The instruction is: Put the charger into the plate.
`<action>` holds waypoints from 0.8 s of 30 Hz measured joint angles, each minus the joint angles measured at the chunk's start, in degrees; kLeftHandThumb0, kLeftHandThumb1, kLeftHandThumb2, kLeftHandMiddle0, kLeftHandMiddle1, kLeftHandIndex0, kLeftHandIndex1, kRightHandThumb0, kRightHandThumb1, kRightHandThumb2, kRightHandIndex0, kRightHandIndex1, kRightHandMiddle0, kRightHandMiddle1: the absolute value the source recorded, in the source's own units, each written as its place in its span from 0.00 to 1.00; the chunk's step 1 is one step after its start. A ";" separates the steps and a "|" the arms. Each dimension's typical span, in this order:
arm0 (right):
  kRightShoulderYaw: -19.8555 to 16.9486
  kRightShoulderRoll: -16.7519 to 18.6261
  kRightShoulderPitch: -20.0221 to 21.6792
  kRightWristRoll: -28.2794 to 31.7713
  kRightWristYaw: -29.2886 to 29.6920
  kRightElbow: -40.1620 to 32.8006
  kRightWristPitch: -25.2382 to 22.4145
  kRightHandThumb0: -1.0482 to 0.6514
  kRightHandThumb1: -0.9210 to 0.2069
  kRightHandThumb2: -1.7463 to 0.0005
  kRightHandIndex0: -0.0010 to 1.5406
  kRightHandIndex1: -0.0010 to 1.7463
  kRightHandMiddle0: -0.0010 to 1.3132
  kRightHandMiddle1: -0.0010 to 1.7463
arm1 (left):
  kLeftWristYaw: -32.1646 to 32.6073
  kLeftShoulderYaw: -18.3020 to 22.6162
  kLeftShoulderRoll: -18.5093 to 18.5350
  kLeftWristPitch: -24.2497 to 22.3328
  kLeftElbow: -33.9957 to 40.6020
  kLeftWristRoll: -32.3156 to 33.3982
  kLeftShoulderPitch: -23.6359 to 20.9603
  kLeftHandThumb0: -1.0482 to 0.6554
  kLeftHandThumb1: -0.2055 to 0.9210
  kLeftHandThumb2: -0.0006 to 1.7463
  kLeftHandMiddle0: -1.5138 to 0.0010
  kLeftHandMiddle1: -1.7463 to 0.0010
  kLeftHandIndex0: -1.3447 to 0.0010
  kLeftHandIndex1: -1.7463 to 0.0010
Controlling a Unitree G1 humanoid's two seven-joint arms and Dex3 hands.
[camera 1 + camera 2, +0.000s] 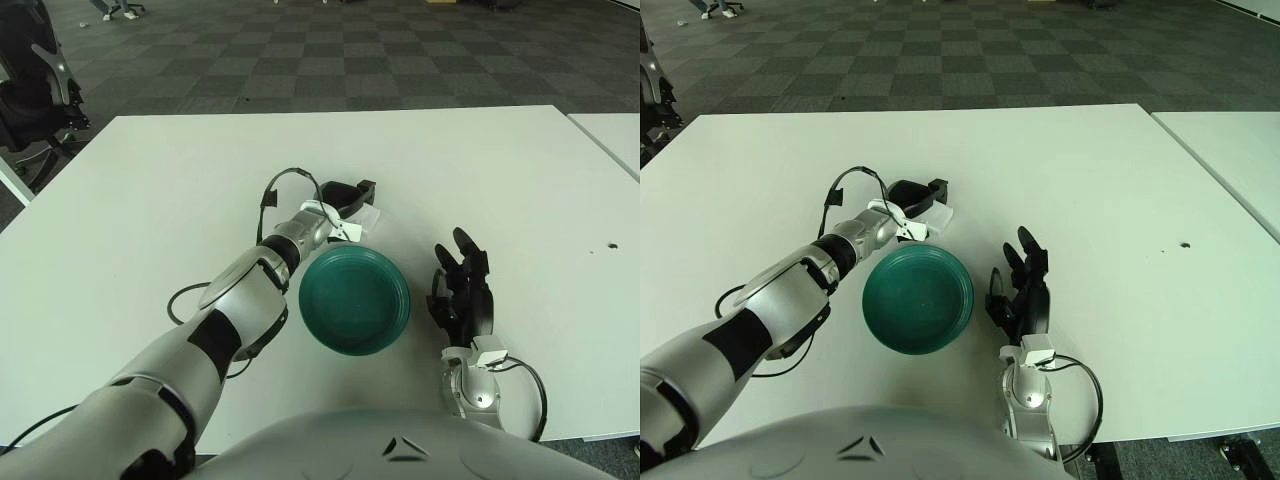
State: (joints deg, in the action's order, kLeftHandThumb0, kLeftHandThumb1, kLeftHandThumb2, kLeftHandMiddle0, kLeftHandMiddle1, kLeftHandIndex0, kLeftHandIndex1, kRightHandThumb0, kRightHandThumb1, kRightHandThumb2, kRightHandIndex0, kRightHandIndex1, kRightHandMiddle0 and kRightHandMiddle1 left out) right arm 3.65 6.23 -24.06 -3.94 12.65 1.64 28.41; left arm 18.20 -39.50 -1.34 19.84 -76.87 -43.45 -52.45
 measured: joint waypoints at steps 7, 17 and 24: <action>-0.02 -0.07 0.08 -0.01 -0.13 0.00 -0.35 0.20 0.00 0.64 0.07 0.31 0.00 0.32 | 0.59 1.34 3.66 5.26 1.99 0.26 0.00 0.33 0.42 0.78 0.20 0.00 0.53 0.00; -0.24 -0.17 0.21 -0.02 -0.78 0.01 -0.31 0.20 0.00 0.64 0.07 0.31 0.00 0.33 | 2.96 6.21 9.67 14.64 14.84 3.47 2.78 0.33 0.43 0.78 0.19 0.00 0.53 0.00; -0.47 -0.16 0.38 -0.01 -1.16 0.01 -0.43 0.21 0.00 0.64 0.08 0.32 0.00 0.34 | 0.21 9.26 12.50 18.11 30.81 7.58 9.00 0.33 0.43 0.77 0.21 0.00 0.53 0.00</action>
State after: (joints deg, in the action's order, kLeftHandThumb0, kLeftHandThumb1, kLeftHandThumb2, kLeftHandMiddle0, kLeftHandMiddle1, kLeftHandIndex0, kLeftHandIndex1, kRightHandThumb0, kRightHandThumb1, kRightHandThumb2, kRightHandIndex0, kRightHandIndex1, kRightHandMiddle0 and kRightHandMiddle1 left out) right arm 3.18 6.07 -23.68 -3.95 11.49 1.65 27.98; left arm 18.42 -30.25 11.16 37.95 -46.06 -35.88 -43.45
